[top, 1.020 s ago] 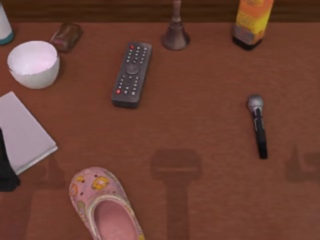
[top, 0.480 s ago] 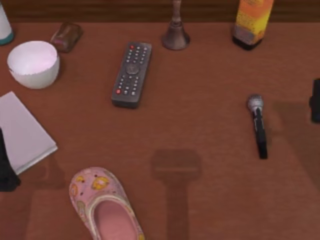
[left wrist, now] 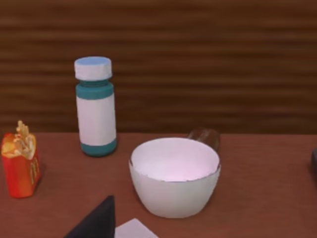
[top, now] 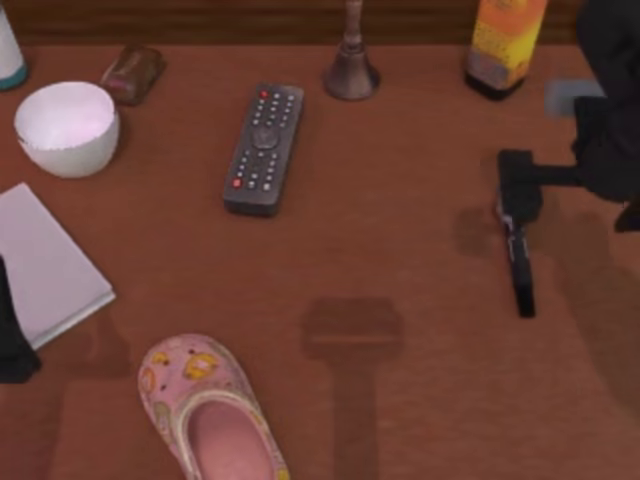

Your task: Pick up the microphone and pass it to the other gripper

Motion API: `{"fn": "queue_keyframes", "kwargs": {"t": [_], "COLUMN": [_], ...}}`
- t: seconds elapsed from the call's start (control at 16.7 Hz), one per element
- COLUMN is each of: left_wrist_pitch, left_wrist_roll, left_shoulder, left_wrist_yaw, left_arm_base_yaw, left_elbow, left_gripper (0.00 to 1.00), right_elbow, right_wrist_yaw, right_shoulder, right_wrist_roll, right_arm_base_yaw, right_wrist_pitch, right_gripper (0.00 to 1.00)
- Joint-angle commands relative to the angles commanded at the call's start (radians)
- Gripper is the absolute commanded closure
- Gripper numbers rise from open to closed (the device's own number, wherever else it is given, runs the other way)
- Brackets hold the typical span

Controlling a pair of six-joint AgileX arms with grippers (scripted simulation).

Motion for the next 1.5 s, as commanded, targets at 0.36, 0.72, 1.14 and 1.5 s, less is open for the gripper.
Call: {"fn": "queue_keyframes", "kwargs": {"t": [0.36, 0.72, 1.14, 1.5], "left_wrist_pitch": [0.0, 0.0, 0.0, 0.0], "left_wrist_roll": [0.0, 0.0, 0.0, 0.0], "left_shoulder": [0.0, 0.0, 0.0, 0.0], "left_wrist_yaw": [0.0, 0.0, 0.0, 0.0], "left_arm_base_yaw": [0.0, 0.0, 0.0, 0.0], "left_elbow": [0.0, 0.0, 0.0, 0.0], "left_gripper": [0.0, 0.0, 0.0, 0.0], "right_elbow": [0.17, 0.165, 0.06, 0.027], "right_wrist_yaw": [0.0, 0.0, 0.001, 0.002], "right_shoulder": [0.205, 0.204, 0.34, 0.388], "right_wrist_roll": [0.037, 0.036, 0.038, 0.04], "right_arm_base_yaw": [0.034, 0.029, 0.033, 0.034], "right_wrist_pitch": [-0.097, -0.092, 0.158, 0.229], "right_gripper": [0.0, 0.0, 0.0, 0.0]}}
